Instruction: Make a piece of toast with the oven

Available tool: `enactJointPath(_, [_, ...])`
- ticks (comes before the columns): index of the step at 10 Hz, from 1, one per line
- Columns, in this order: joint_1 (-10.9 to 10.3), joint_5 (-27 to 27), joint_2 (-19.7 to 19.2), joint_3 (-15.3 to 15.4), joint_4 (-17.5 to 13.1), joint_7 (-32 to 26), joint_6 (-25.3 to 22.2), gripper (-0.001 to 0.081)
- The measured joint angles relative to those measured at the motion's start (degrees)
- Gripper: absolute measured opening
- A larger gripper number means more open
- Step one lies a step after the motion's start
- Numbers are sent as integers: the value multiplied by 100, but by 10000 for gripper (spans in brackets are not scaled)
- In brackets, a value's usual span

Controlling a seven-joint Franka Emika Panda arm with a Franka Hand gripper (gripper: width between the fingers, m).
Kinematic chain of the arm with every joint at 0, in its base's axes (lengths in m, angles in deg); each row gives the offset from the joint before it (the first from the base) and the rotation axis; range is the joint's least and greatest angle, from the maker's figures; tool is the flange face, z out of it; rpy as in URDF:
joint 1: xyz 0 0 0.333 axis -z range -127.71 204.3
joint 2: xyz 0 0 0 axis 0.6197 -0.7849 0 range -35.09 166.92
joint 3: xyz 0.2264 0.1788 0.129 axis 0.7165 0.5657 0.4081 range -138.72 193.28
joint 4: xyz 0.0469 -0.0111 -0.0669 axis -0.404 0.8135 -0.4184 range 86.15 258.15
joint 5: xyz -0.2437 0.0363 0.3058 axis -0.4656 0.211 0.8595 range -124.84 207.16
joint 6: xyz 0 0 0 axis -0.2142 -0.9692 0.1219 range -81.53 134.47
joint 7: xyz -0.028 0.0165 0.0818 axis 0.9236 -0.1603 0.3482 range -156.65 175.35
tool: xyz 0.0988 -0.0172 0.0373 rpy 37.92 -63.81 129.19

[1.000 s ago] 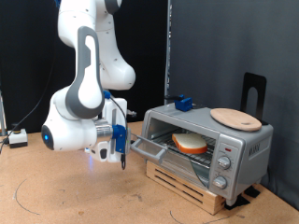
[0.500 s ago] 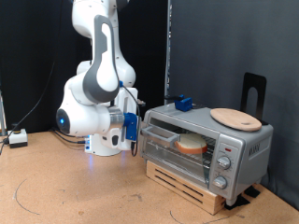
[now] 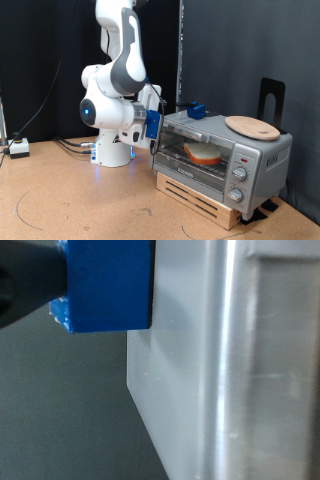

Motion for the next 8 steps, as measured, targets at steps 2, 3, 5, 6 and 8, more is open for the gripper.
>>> enactJointPath(2, [10,119,503,6,224,293,37,809])
enactJointPath(3, [107,119,609,-67,198,382,107,809])
enactJointPath(5, [355,119,601,-252,91,448,350,809])
enactJointPath(6, [471,112,579,-322,18,486,441,809])
enactJointPath(8, [650,-79,447,-443,-194,499,503,809])
